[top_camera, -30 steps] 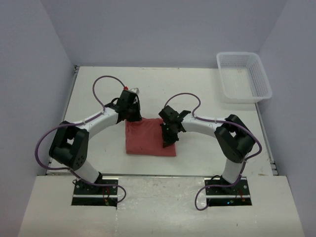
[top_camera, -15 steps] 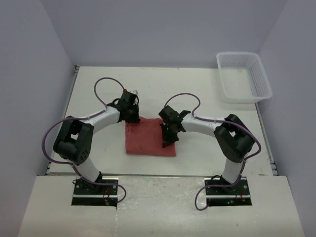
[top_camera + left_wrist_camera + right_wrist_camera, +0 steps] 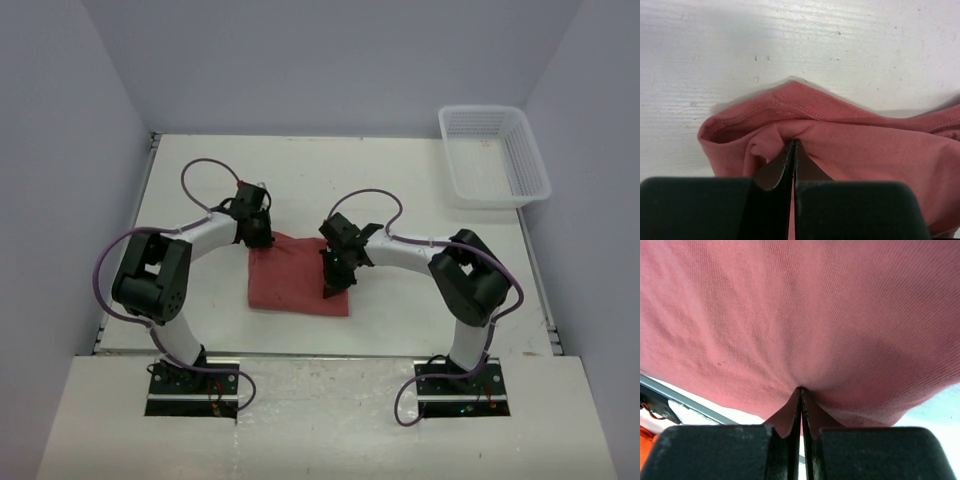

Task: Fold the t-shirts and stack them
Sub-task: Smooth out wrinkles on the folded tshirt, then put the neatly folded tshirt into the corner of the board with the left arm

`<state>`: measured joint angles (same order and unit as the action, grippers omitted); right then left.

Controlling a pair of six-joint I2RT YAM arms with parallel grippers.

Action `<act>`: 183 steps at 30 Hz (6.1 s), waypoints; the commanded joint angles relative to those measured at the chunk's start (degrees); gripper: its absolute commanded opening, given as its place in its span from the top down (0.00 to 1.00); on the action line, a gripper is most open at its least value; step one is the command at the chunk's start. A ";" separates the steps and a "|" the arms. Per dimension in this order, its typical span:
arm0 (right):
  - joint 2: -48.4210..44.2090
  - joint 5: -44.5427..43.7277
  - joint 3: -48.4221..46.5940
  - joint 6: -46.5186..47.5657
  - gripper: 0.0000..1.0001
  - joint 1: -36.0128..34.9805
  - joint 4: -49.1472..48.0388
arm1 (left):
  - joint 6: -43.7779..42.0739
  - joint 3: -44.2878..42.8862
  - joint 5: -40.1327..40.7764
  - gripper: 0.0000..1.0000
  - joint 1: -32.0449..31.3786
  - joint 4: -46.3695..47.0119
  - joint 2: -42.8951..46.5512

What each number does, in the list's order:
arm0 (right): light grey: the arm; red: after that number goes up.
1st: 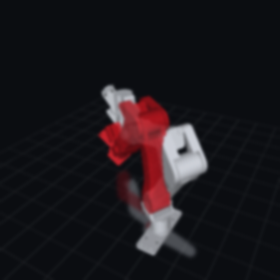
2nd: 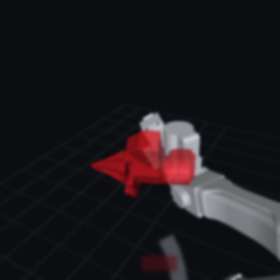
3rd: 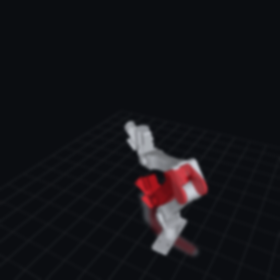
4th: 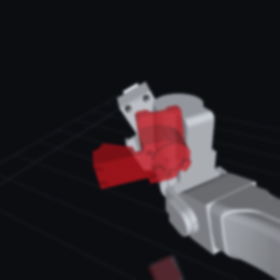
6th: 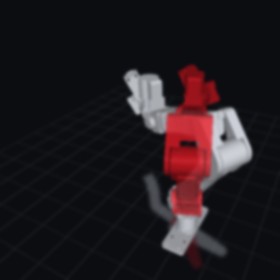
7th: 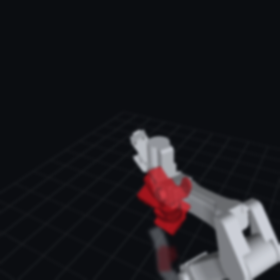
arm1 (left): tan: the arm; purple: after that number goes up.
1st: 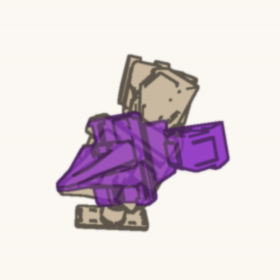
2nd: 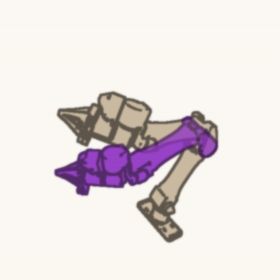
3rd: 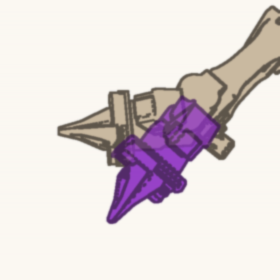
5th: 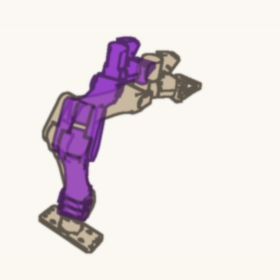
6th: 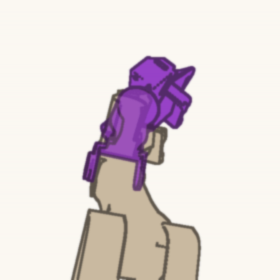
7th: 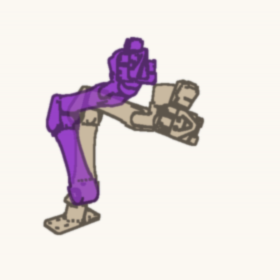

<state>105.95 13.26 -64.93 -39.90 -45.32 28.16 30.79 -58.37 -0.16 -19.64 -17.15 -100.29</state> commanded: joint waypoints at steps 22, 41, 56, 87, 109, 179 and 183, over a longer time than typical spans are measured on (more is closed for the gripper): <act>2.50 -8.77 -25.95 7.64 1.00 7.87 19.74 | 5.95 3.87 3.94 1.00 -8.56 -10.98 18.46; 14.63 -4.82 -30.26 5.36 1.00 11.83 19.74 | 14.65 11.68 6.76 1.00 -10.42 -17.57 22.51; 22.45 -0.35 -38.86 7.38 1.00 15.17 26.06 | 21.42 23.29 2.01 1.00 -10.60 -14.06 18.73; 2.96 3.43 -35.28 15.11 0.75 14.82 24.93 | 15.46 -0.87 18.11 0.78 -11.39 -29.45 24.71; -21.40 5.55 -4.95 15.29 0.64 14.21 14.03 | 4.55 13.28 -6.79 0.36 3.73 -16.34 24.44; -33.97 5.55 9.12 13.18 0.73 13.24 11.30 | -17.68 -25.80 11.59 1.00 12.95 -8.78 -6.92; -35.29 5.29 8.42 13.00 0.75 10.00 12.79 | -21.72 -34.43 13.16 1.00 16.99 -10.45 -13.87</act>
<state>72.79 17.58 -55.68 -26.96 -33.08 40.27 13.98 -86.30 8.75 -6.09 -27.14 -112.03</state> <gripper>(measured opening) 0.257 0.054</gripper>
